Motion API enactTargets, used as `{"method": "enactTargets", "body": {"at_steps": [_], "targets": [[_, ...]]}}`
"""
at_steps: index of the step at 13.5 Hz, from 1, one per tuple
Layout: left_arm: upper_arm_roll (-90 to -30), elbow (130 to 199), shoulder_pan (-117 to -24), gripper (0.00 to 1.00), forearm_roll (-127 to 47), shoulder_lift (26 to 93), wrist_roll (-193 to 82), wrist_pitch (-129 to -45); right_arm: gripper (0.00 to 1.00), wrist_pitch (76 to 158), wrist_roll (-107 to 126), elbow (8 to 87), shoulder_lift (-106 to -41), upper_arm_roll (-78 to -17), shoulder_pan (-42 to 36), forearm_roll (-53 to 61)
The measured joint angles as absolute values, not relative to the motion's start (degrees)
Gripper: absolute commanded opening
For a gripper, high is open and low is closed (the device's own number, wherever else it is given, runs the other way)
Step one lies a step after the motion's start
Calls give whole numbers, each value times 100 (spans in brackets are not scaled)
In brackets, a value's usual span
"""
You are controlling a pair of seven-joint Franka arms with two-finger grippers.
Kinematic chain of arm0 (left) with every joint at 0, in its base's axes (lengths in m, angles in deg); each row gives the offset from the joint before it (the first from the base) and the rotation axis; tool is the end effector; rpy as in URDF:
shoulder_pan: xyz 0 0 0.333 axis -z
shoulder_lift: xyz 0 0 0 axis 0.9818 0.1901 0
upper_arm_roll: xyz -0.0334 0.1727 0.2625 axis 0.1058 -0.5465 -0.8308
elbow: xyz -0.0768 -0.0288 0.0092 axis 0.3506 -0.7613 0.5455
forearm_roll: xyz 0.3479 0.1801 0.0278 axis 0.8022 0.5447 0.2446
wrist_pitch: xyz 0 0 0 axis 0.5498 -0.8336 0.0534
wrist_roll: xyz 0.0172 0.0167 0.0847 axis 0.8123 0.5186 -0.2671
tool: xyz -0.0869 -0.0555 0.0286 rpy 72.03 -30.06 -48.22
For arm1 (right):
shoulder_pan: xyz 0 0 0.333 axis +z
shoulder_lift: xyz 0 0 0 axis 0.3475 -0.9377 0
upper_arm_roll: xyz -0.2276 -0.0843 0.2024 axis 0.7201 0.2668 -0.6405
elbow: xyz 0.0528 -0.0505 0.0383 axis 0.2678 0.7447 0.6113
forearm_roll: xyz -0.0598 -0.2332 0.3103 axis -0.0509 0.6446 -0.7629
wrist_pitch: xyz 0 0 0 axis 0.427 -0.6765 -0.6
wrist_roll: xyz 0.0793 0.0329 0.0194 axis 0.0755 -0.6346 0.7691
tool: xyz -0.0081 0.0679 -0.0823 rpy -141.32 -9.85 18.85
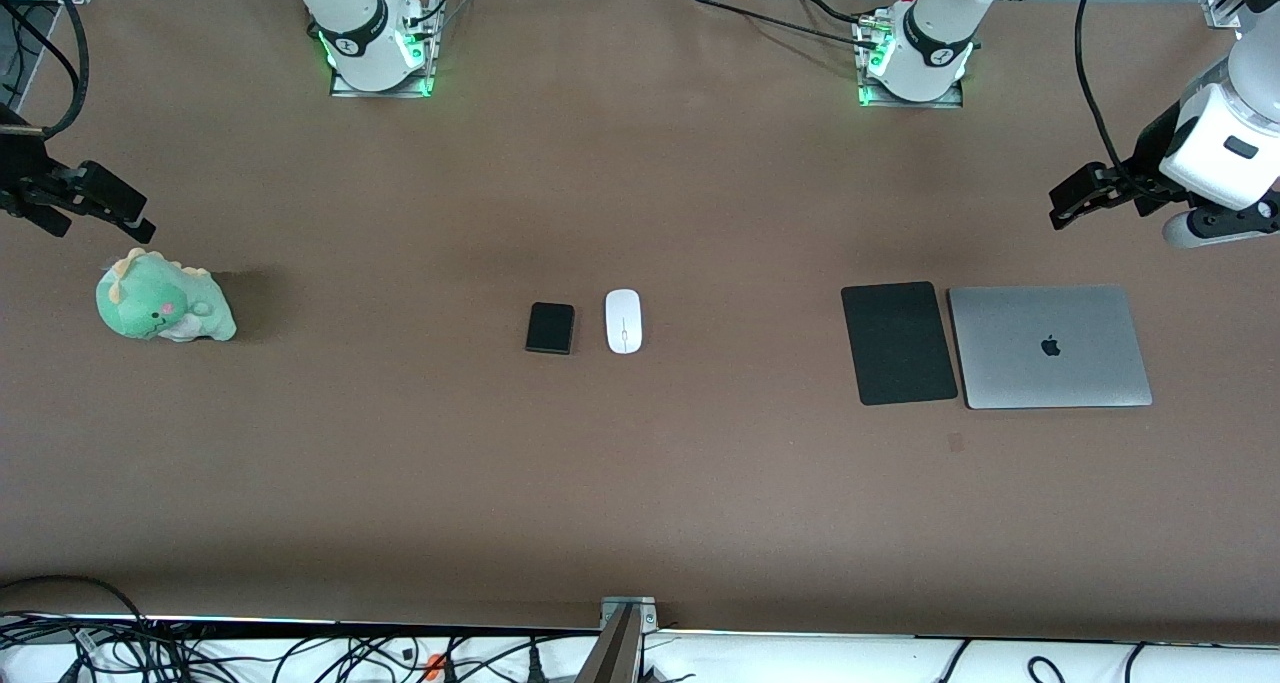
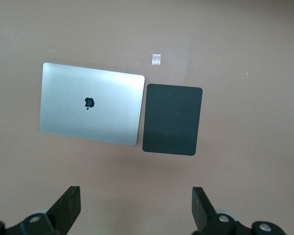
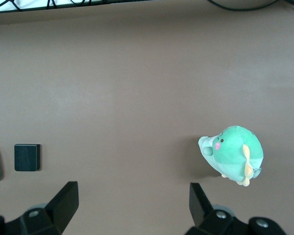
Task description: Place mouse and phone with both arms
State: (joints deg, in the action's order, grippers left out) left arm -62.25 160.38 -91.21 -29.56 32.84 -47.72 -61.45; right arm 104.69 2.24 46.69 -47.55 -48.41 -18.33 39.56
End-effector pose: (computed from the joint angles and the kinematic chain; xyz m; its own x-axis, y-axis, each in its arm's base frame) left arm 0.5474 -0.0373 0.5945 0.9838 0.1744 -0.0411 0.1727 -0.9841 -0.0426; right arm 0.5591 -0.0218 0.6036 0.9874 -0.0870 0.1319 -0.0836 -0.9960 -0.0316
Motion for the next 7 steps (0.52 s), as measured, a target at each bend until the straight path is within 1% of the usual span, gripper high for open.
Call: {"method": "enactTargets", "body": {"at_steps": [4, 7], "targets": [[-6070, 16038, -9054, 100, -2993, 3384, -4829, -6050, 100, 10363, 223, 4685, -4791, -4916, -1804, 3955], [-5805, 16035, -8898, 100, -3421, 3735, -4613, -6076, 100, 10313, 223, 4688, -4849, -4957, -1795, 3955]]}}
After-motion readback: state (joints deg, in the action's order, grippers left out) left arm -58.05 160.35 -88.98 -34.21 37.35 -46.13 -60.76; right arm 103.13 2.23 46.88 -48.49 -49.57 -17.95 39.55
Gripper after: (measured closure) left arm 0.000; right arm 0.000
